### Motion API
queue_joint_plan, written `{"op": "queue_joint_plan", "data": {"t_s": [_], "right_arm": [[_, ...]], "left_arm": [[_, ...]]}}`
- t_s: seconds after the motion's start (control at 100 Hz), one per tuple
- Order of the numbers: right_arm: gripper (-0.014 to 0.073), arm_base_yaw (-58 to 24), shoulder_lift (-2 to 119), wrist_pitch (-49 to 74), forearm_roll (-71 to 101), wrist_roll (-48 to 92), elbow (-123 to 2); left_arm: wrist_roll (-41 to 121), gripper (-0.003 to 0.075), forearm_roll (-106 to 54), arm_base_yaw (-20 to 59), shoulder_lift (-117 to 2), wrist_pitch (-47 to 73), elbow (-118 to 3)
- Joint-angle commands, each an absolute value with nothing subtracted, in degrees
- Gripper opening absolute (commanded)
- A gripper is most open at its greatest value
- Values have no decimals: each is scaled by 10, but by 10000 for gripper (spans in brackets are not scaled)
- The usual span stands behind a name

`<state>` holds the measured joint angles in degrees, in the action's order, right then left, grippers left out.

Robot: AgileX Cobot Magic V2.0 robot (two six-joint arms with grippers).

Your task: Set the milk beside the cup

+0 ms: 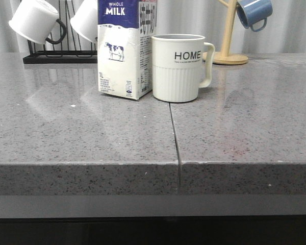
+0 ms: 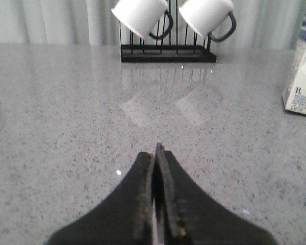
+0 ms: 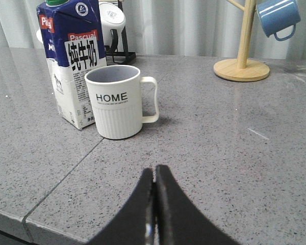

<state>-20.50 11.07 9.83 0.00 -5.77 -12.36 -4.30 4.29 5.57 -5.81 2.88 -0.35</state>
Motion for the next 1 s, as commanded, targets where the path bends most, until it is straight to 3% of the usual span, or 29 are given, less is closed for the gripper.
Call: {"op": "queue_joint_plan", "data": {"t_s": [0.0, 0.09, 0.99], "right_arm": [[-66, -206, 114, 57, 0, -55, -138], [-66, -206, 114, 57, 0, -55, -138], [-66, -206, 114, 56, 0, -55, -138]], "left_arm": [[-45, -20, 46, 47, -25, 29, 23], [-40, -20, 47, 36, 24, 61, 23], [11, -20, 29, 30, 19, 62, 23]]}}
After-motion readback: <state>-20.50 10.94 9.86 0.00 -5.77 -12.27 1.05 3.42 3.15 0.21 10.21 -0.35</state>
